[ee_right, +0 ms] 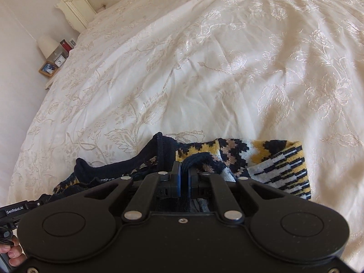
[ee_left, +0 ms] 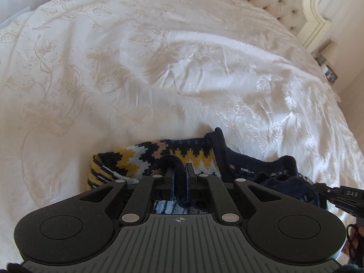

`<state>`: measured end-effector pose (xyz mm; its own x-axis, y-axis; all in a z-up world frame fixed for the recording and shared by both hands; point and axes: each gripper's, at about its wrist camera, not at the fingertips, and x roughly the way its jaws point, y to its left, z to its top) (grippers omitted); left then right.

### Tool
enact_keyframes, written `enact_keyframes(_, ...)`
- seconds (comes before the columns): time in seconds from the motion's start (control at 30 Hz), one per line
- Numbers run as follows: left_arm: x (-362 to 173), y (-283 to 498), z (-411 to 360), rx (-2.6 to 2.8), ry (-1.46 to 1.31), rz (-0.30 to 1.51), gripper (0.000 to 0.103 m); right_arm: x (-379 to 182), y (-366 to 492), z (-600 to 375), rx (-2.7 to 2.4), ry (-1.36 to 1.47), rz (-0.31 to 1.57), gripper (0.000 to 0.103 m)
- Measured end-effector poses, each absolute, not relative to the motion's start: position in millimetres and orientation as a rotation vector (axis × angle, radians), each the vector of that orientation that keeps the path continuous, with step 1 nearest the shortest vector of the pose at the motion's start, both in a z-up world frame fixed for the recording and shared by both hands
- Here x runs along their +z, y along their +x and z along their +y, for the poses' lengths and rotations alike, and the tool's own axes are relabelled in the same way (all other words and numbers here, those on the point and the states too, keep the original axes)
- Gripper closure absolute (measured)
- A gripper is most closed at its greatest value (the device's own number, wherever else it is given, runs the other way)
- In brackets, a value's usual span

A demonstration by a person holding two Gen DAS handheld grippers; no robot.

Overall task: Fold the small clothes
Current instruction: 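Lift the hem with both grippers and fold it over toward the collar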

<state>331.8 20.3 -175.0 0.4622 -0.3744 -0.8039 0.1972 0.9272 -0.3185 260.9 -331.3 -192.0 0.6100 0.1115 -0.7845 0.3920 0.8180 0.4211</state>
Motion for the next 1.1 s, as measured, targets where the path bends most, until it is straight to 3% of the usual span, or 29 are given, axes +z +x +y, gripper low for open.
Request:
enact_keyframes(0.17,-176.0,338.6,24.3,-0.338,-0.240,1.054,0.091,-199.1,269.1,-330.5,-0.209,0.623,0.940,0.087)
enact_keyframes(0.3,-166.1,338.4,23.3,-0.321,-0.199,0.995,0.077,-201.2,267.9,-333.6,-0.222,0.660,0.937,0.085)
enact_keyframes(0.4,-159.2,344.1,24.8,-0.312,-0.188,0.983,0.077,-198.4,268.0,-334.5,-0.218,0.647,0.939,0.083)
enact_keyframes(0.47,-154.4,347.0,26.2,-0.302,-0.183,0.977,0.077,-194.0,266.5,-335.1,-0.218,0.645,0.923,0.075)
enact_keyframes(0.53,-149.3,346.2,27.5,-0.294,-0.175,0.963,0.077,-187.3,262.3,-336.7,-0.250,0.635,0.876,0.044)
enact_keyframes(0.57,-147.1,344.8,27.7,-0.293,-0.168,0.958,0.077,-182.5,259.6,-338.3,-0.271,0.625,0.838,0.040)
enact_keyframes(0.87,-136.4,304.6,14.6,-0.359,-0.027,0.956,0.076,-157.9,244.0,-340.5,-0.256,0.582,0.826,0.039)
enact_keyframes(1.1,-159.7,255.2,-1.5,-0.448,0.105,1.024,0.076,-163.0,211.9,-302.7,-0.184,0.486,0.922,0.039)
